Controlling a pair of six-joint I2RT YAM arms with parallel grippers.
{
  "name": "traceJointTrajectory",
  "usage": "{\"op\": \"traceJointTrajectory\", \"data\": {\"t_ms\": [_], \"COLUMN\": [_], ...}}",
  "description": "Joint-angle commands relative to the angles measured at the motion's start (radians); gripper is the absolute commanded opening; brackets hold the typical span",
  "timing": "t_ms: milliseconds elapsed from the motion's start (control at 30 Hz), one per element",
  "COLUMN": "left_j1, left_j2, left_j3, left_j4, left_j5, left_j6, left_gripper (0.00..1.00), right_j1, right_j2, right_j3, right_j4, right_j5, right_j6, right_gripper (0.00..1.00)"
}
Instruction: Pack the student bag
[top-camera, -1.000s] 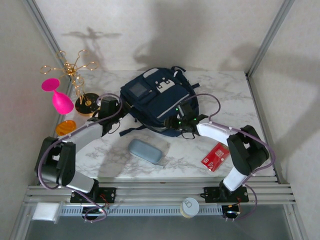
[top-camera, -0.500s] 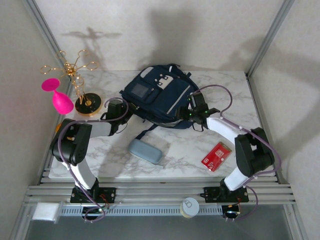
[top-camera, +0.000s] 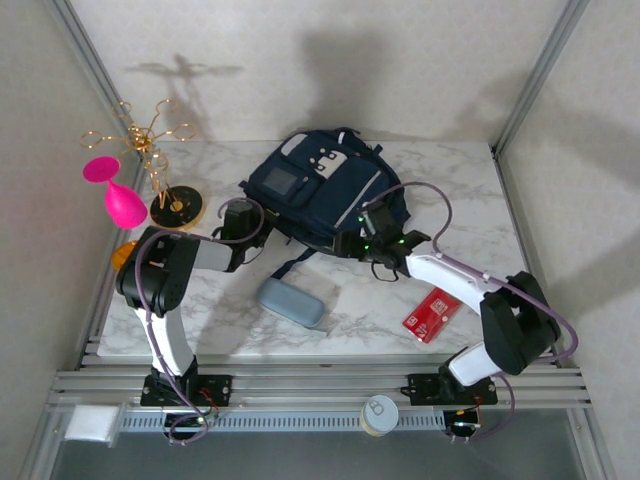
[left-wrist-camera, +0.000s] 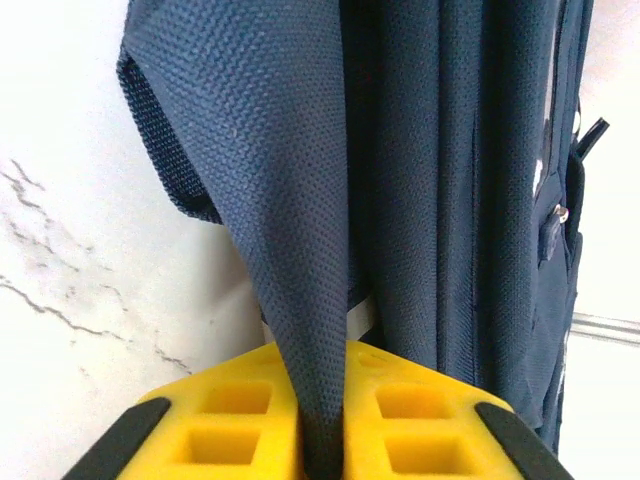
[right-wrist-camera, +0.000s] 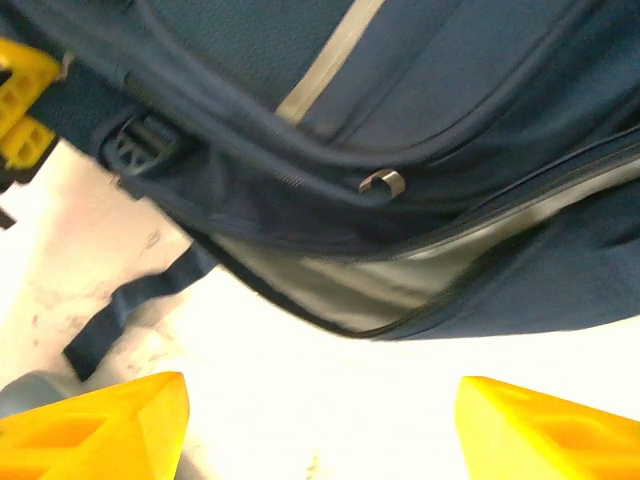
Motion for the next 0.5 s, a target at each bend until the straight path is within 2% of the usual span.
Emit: {"op": "traceJointTrajectory", "data": {"t_ms": [0, 33, 200, 333, 467], "left_j1": [-0.053, -0.066, -0.134, -0.180, -0.190], "left_j2": [-0.035, -0.050, -0.127, -0.164, -0.179], "left_j3": [-0.011, -0.026, -0.053, -0.041, -0.027], "left_j4": [0.101, 0.120, 0.126, 0.085, 0.086], "left_j5": [0.041, 0.037, 0.010, -0.012, -0.006], "left_j6": [-0.054, -0.072, -0.141, -0.167, -0.168], "left_gripper": [0.04, 0.00, 0.00, 0.00, 0.00], "right_j1": [0.082, 0.103, 0.190, 0.211, 0.215], "right_j2": [0.058, 0.079, 0.199, 0.211, 0.196], "right_j3": [0.054, 0.076, 0.188, 0.167, 0.105], "right_j4": [-0.004, 0.000, -0.016, 0.072, 0.138], "right_j5": [0.025, 0.032, 0.100, 0.167, 0.263], "right_j6": [0.099, 0.107, 0.164, 0.186, 0.164], "right_gripper": [0.71, 0.71, 0.68, 0.61, 0.55]}}
